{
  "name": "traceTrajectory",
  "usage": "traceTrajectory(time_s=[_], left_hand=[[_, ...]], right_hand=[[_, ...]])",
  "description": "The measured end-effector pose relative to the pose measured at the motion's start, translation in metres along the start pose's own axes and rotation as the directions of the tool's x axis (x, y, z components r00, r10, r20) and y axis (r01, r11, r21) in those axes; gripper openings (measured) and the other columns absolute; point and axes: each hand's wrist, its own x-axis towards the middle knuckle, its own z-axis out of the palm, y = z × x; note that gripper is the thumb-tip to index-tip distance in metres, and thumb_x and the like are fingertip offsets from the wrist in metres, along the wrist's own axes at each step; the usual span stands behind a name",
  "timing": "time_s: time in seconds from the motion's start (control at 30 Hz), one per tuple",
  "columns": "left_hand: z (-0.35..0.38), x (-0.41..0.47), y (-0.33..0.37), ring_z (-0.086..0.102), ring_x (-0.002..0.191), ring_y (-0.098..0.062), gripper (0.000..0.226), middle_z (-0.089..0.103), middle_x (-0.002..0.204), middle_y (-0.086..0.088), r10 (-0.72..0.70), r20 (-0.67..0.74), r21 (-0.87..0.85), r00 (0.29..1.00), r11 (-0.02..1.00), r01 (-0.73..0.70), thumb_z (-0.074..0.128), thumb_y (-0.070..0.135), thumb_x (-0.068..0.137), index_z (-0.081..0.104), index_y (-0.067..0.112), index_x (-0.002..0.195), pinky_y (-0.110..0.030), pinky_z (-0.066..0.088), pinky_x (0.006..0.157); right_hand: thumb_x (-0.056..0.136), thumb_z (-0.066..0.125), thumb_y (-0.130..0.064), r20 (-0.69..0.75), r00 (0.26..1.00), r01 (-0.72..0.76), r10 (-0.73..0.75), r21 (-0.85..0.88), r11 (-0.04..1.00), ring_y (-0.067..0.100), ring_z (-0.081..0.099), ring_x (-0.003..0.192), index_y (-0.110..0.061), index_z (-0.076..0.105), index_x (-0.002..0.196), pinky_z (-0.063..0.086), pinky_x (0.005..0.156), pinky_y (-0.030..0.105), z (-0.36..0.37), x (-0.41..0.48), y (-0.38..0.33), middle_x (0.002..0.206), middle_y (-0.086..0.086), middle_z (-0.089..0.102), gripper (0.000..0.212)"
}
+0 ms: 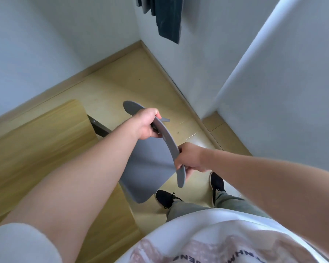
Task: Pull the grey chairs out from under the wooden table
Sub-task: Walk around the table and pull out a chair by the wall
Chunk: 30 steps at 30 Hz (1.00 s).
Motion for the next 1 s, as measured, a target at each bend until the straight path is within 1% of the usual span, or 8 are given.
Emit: traceTrajectory(time_s=[0.1, 0.27, 0.47, 0.53, 0.6, 0.73, 0.83, 1.0], left_hand=[[0.027, 0.004, 0.011, 0.055, 0.075, -0.034, 0.003, 0.047, 0.082, -0.012, 0.0, 0.03, 0.037, 1.0, 0.999, -0.001, 0.041, 0.007, 0.088, 0.042, 0.004, 0.088, -0.059, 0.047, 0.097], [0.076, 0.017, 0.025, 0.059, 0.083, -0.036, 0.015, 0.052, 0.089, -0.016, 0.006, 0.022, 0.084, 1.0, 0.996, -0.008, 0.041, 0.006, 0.089, 0.044, 0.003, 0.103, -0.062, 0.047, 0.095], [0.128, 0.047, 0.046, 0.064, 0.094, -0.042, 0.024, 0.056, 0.101, -0.019, 0.008, -0.033, 0.059, 0.999, 0.998, -0.006, 0.049, 0.007, 0.083, 0.047, 0.002, 0.106, -0.058, 0.056, 0.076], [0.143, 0.061, 0.056, 0.065, 0.097, -0.043, 0.034, 0.059, 0.111, -0.021, -0.015, -0.039, 0.07, 0.999, 0.997, 0.018, 0.053, 0.008, 0.08, 0.049, 0.0, 0.112, -0.059, 0.057, 0.078], [0.158, 0.072, 0.064, 0.066, 0.1, -0.045, 0.042, 0.06, 0.12, -0.023, -0.052, -0.026, 0.082, 0.998, 0.995, 0.054, 0.058, 0.008, 0.074, 0.049, 0.0, 0.114, -0.058, 0.058, 0.076], [0.195, 0.093, 0.07, 0.063, 0.103, -0.046, 0.059, 0.057, 0.124, -0.021, -0.059, -0.045, 0.042, 0.997, 0.997, 0.061, 0.066, 0.014, 0.066, 0.05, 0.005, 0.122, -0.049, 0.059, 0.052], [0.219, 0.108, 0.07, 0.063, 0.103, -0.045, 0.062, 0.058, 0.122, -0.021, -0.061, -0.064, 0.021, 0.996, 0.998, 0.062, 0.072, 0.018, 0.059, 0.053, 0.007, 0.116, -0.048, 0.058, 0.053], [0.241, 0.115, 0.068, 0.065, 0.1, -0.04, 0.045, 0.06, 0.115, -0.02, -0.008, -0.13, 0.097, 0.991, 0.995, 0.021, 0.075, 0.013, 0.07, 0.052, 0.005, 0.108, -0.043, 0.061, 0.057]], right_hand=[[0.077, 0.059, 0.004, -0.02, 1.0, -0.003, 0.004, 0.032, 0.999, 0.05, 0.073, 0.078, 0.001, 0.052, 0.112, 0.062, 0.076, 0.054, -0.019, -0.002, 0.012, 0.091, 0.027, 0.065, 0.035], [0.078, 0.06, 0.007, 0.004, 1.0, -0.024, 0.024, 0.125, 0.992, 0.044, 0.075, 0.079, 0.003, 0.049, 0.13, 0.063, 0.066, 0.047, -0.058, 0.002, 0.03, 0.111, 0.028, 0.064, 0.053], [0.082, 0.048, 0.0, -0.115, 0.992, -0.038, 0.045, 0.062, 0.997, 0.039, 0.076, 0.068, -0.003, 0.056, 0.115, 0.063, 0.066, 0.052, -0.104, 0.011, 0.044, 0.094, 0.022, 0.073, 0.035], [0.083, 0.049, -0.001, -0.157, 0.986, -0.061, 0.06, -0.004, 0.998, 0.029, 0.074, 0.055, -0.006, 0.056, 0.102, 0.063, 0.056, 0.041, -0.117, 0.015, 0.046, 0.082, 0.017, 0.075, 0.021], [0.085, 0.055, -0.001, -0.185, 0.978, -0.107, 0.093, -0.066, 0.992, 0.022, 0.067, 0.045, -0.008, 0.051, 0.088, 0.053, 0.04, 0.025, -0.134, 0.013, 0.047, 0.071, 0.013, 0.071, 0.009], [0.088, 0.048, 0.001, -0.195, 0.972, -0.122, 0.129, 0.046, 0.991, 0.038, 0.073, 0.073, -0.005, 0.055, 0.089, 0.062, 0.065, 0.041, -0.175, 0.014, 0.061, 0.093, 0.023, 0.074, 0.009], [0.09, 0.048, -0.001, -0.213, 0.966, -0.125, 0.147, 0.113, 0.986, 0.041, 0.073, 0.08, -0.007, 0.055, 0.086, 0.062, 0.067, 0.043, -0.198, 0.021, 0.074, 0.085, 0.017, 0.069, 0.01], [0.091, 0.048, 0.001, -0.173, 0.979, -0.079, 0.105, 0.152, 0.985, 0.042, 0.072, 0.09, -0.015, 0.05, 0.078, 0.062, 0.073, 0.045, -0.212, 0.025, 0.084, 0.079, 0.009, 0.061, 0.02]])
